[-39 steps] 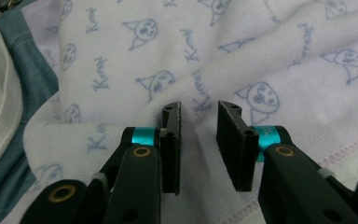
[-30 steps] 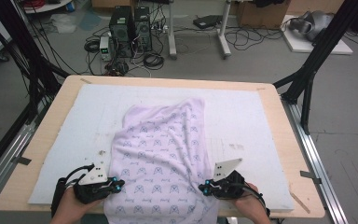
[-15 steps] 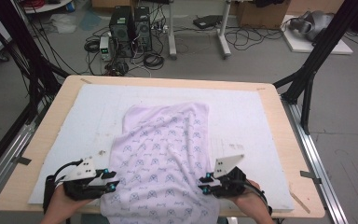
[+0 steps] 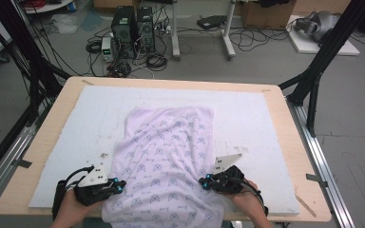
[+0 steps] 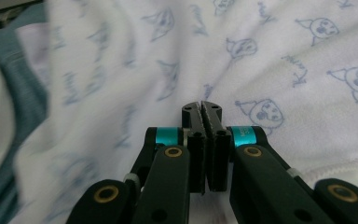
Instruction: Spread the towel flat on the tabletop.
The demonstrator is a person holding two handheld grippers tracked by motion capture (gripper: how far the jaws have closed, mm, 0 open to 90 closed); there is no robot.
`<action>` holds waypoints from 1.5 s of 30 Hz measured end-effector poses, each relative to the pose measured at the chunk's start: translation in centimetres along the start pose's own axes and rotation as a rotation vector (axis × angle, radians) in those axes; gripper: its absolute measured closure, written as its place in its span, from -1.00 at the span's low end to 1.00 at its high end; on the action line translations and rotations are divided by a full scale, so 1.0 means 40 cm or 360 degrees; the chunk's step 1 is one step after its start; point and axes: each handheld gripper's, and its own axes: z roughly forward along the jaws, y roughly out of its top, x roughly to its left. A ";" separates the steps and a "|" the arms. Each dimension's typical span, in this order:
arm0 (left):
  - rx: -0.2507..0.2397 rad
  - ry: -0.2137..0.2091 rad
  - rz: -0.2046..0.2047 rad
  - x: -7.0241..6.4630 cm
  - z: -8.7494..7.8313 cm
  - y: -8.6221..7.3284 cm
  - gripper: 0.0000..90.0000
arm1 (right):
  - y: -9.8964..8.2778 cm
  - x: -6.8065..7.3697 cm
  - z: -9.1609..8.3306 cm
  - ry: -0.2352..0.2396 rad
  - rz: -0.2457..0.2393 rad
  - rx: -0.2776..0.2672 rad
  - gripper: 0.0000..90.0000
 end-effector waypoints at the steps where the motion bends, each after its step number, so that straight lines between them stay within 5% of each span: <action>1: -0.0005 -0.0015 -0.0005 -0.007 -0.012 -0.006 0.96 | -0.004 0.009 -0.006 0.0010 -0.0004 -0.0007 0.99; 3: -0.0007 -0.0071 -0.0004 -0.023 -0.033 -0.013 0.96 | -0.013 0.027 -0.023 0.0107 -0.0014 -0.0024 0.98; 5: -0.0003 -0.0115 -0.0002 -0.025 -0.042 -0.011 0.89 | -0.019 0.038 -0.040 0.0079 -0.0018 -0.0055 0.93; 8: -0.0012 -0.0038 -0.0041 -0.006 -0.032 0.002 0.34 | -0.020 0.030 -0.053 0.0054 0.0008 -0.0113 0.59; 10: 0.0012 -0.0012 -0.0041 0.003 -0.012 0.005 0.22 | -0.017 0.023 -0.040 0.0051 0.0021 -0.0068 0.46; 12: 0.0076 0.0001 -0.0016 0.004 0.014 -0.001 0.33 | -0.016 0.027 -0.020 0.0059 0.0000 -0.0017 0.43; 13: 0.0036 0.0012 -0.0001 0.002 0.015 -0.005 0.46 | -0.016 0.029 -0.010 0.0074 0.0000 0.0006 0.47; 15: 0.0026 0.0005 -0.0027 0.005 0.012 -0.008 0.86 | -0.020 0.030 -0.003 0.0072 -0.0007 -0.0017 0.76; 16: 0.0020 -0.0004 -0.0042 0.004 0.011 -0.011 0.91 | -0.021 0.027 -0.003 0.0100 -0.0006 -0.0014 0.93; 18: 0.0037 -0.0038 -0.0024 0.000 0.002 -0.012 0.94 | -0.024 0.033 -0.001 0.0123 -0.0021 -0.0029 0.98; 19: 0.0040 -0.0071 -0.0012 -0.005 -0.005 -0.013 0.95 | -0.024 0.037 -0.001 0.0198 -0.0042 -0.0011 0.98; 23: -0.0032 -0.0142 -0.0010 -0.002 -0.040 0.003 0.87 | -0.012 0.057 -0.030 0.0271 -0.0078 -0.0047 0.85; 26: -0.0086 -0.0009 -0.0070 0.053 -0.042 0.047 0.44 | 0.018 0.015 -0.064 0.0094 -0.0060 -0.0078 0.68; 30: -0.0168 0.0161 -0.0128 0.149 -0.009 0.109 0.45 | 0.063 -0.079 -0.076 -0.0084 -0.0008 -0.0092 0.57; 32: -0.0136 0.0264 -0.0146 0.198 0.021 0.138 0.47 | 0.079 -0.134 -0.072 -0.0160 0.0030 -0.0096 0.53; 33: -0.0143 0.0263 -0.0178 0.222 0.038 0.150 0.47 | 0.087 -0.162 -0.067 -0.0204 0.0049 -0.0094 0.51; 37: -0.0046 0.0327 -0.0284 0.300 0.114 0.161 0.39 | 0.103 -0.267 -0.024 -0.0235 0.0161 -0.0076 0.43; 40: 0.0124 0.0314 -0.0316 0.323 0.158 0.138 0.41 | 0.091 -0.308 0.022 -0.0229 0.0239 0.0001 0.31; 41: 0.0104 0.0314 -0.0308 0.323 0.160 0.133 0.47 | 0.085 -0.315 0.036 -0.0193 0.0266 0.0023 0.32; 45: 0.0124 0.0318 -0.0288 0.317 0.158 0.137 0.93 | 0.075 -0.314 0.040 -0.0208 0.0294 -0.0009 0.94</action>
